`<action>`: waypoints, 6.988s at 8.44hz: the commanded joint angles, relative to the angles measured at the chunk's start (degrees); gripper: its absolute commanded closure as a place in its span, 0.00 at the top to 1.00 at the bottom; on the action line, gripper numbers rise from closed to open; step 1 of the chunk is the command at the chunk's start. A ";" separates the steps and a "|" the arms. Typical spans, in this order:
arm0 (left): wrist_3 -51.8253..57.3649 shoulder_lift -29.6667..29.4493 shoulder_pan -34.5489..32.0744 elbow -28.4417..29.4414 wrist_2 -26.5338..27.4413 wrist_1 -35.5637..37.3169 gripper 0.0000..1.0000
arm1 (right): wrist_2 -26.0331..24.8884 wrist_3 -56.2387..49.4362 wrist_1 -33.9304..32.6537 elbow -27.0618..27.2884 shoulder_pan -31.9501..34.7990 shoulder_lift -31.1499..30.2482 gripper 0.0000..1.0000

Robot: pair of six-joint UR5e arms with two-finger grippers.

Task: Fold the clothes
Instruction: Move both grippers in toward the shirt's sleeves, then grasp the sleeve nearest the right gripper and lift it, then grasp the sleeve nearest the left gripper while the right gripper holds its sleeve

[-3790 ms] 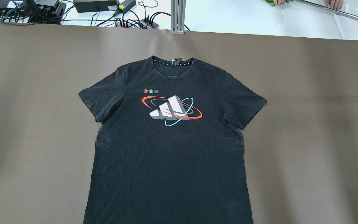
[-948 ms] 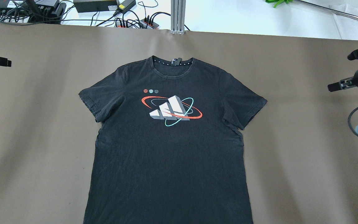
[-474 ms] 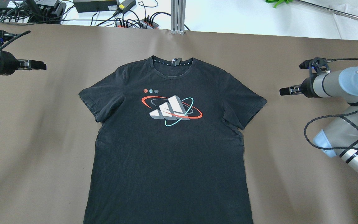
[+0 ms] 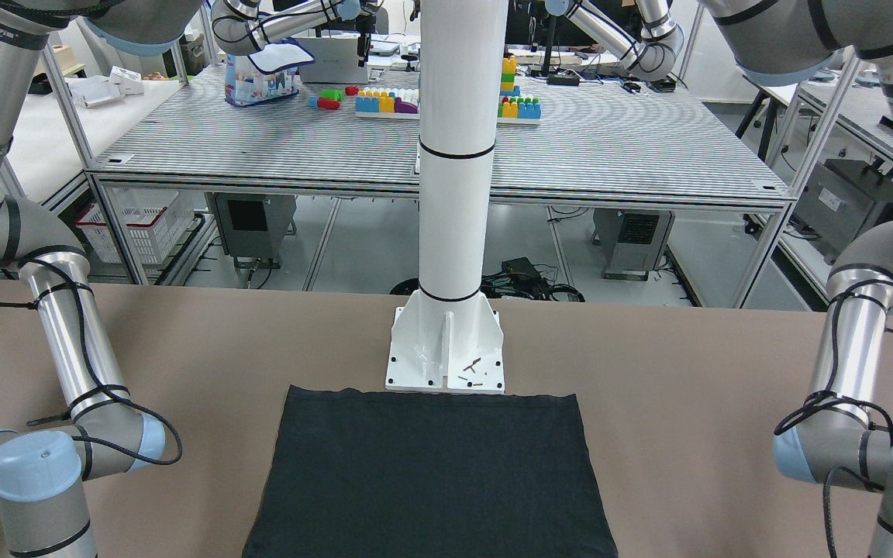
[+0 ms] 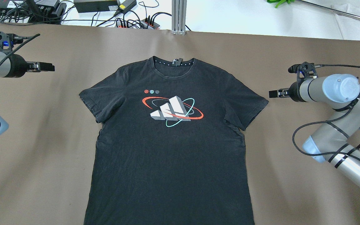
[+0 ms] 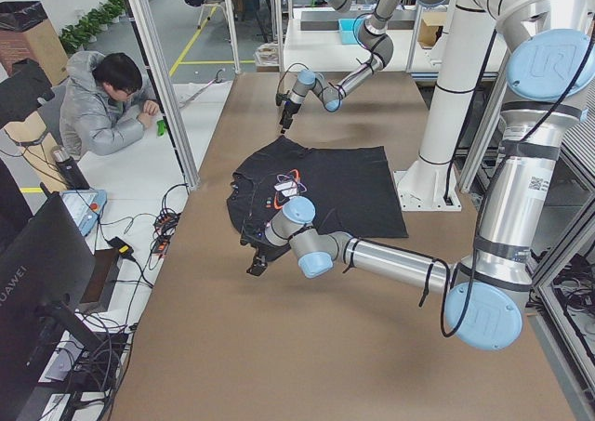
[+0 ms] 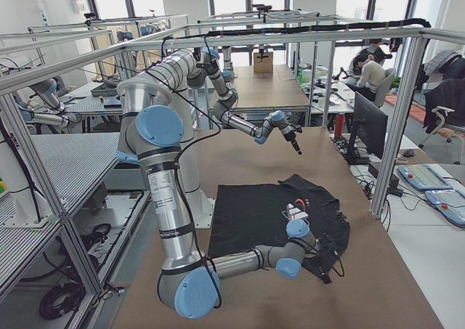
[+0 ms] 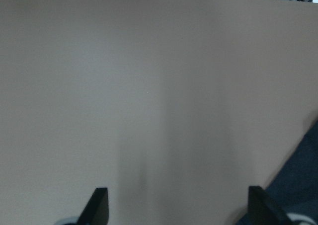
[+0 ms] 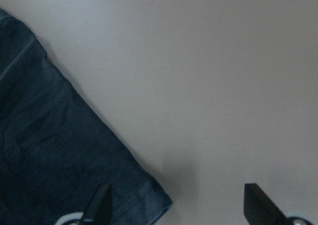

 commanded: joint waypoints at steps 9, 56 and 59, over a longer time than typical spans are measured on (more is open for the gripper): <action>0.03 0.33 0.07 0.23 0.16 -0.12 1.00 | -2.36 1.06 0.09 -3.17 -2.87 2.30 0.00; -3.83 -5.02 16.06 9.28 16.07 -7.15 1.00 | -11.23 19.08 -0.44 -0.27 -10.26 19.44 0.94; -1.46 -5.20 15.98 9.20 15.90 -7.15 0.33 | -11.23 19.08 -0.27 -0.27 -10.26 19.00 0.94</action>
